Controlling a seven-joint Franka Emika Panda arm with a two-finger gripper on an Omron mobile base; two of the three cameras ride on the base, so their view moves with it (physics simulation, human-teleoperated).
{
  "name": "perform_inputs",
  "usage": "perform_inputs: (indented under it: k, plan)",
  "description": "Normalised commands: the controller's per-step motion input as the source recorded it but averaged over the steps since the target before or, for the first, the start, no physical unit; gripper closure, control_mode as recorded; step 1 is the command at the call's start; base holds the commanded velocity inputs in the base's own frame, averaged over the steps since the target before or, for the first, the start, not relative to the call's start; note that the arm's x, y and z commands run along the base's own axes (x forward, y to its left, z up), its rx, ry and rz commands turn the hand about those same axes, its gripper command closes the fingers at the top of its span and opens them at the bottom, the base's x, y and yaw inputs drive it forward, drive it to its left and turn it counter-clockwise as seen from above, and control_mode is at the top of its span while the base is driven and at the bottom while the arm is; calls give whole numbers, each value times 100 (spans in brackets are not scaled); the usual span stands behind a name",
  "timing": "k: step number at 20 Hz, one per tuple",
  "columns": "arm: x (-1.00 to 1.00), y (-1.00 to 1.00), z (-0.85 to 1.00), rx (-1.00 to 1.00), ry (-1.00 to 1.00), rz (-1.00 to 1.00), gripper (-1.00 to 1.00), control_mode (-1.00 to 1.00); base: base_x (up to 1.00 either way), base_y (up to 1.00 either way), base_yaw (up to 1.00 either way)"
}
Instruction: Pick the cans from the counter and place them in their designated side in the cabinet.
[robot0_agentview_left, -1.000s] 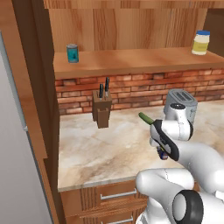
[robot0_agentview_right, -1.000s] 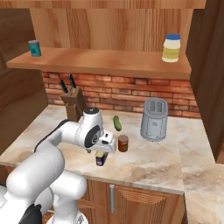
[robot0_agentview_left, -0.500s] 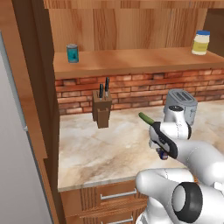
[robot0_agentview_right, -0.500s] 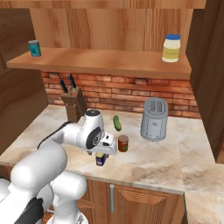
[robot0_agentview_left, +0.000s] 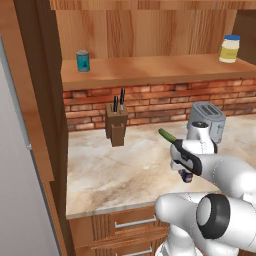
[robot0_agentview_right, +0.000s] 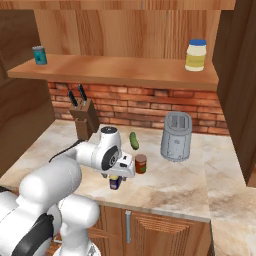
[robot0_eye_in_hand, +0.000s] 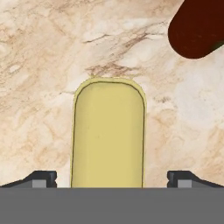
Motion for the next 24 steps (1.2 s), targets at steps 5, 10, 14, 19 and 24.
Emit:
perform_inputs:
  k: [5,10,14,19,24]
  plan:
    - [4,0,-14,0,3,0,100,-100,0,0,0]
    - [0,0,-4,0,0,0,100,-100,0,0,0]
    - [0,0,0,0,0,0,100,-100,0,0,0]
    - [0,3,9,0,-2,1,100,-100,0,0,0]
    - [-4,2,42,0,-5,6,100,-100,0,0,0]
